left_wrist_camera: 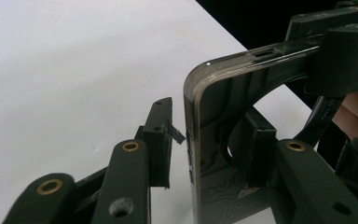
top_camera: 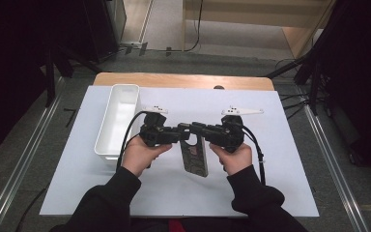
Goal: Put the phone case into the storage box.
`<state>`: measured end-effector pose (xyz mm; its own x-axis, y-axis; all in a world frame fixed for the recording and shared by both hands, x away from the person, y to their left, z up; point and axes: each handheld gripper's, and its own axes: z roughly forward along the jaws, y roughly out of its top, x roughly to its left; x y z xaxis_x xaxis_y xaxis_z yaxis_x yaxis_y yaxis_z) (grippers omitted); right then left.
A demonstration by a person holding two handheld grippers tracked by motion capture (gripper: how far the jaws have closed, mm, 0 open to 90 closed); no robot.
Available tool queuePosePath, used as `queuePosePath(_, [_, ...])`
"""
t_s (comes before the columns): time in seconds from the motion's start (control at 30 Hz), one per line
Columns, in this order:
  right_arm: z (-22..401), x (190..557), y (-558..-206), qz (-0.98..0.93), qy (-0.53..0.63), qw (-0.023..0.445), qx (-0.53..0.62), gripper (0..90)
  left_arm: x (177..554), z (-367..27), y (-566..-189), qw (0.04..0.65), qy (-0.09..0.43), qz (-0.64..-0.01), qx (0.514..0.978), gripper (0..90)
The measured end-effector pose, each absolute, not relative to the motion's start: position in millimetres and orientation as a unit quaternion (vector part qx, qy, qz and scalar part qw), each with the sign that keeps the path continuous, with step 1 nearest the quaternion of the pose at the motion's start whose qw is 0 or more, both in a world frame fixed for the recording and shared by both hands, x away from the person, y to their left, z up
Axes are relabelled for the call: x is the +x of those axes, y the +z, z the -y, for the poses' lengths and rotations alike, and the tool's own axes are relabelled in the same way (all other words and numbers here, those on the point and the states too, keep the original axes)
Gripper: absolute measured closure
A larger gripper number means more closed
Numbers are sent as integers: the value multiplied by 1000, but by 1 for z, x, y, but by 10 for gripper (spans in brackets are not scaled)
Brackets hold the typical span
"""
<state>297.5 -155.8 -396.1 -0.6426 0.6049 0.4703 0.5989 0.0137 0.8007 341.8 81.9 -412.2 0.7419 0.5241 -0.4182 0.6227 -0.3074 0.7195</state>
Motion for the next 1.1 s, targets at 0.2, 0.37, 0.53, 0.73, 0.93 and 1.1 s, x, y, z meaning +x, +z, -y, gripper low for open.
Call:
queuePosePath(0.2, [157, 298, -396, -709, 563, 2, 425, 776, 340, -80, -412, 473, -48, -351, 807, 666])
queuePosePath(0.37, [157, 298, -396, -708, 563, 1, 426, 776, 340, -80, -412, 474, -42, -348, 808, 691])
queuePosePath(0.53, [157, 298, -396, -706, 565, -1, 426, 776, 339, -79, -410, 469, -39, -353, 809, 700])
queuePosePath(0.73, [157, 298, -397, -706, 564, -6, 429, 775, 339, -79, -409, 466, -38, -356, 809, 704])
queuePosePath(0.93, [158, 299, -397, -706, 565, -10, 428, 772, 338, -79, -408, 463, -36, -357, 810, 707])
queuePosePath(1.1, [158, 299, -397, -706, 565, -10, 426, 770, 338, -79, -407, 463, -34, -356, 811, 708])
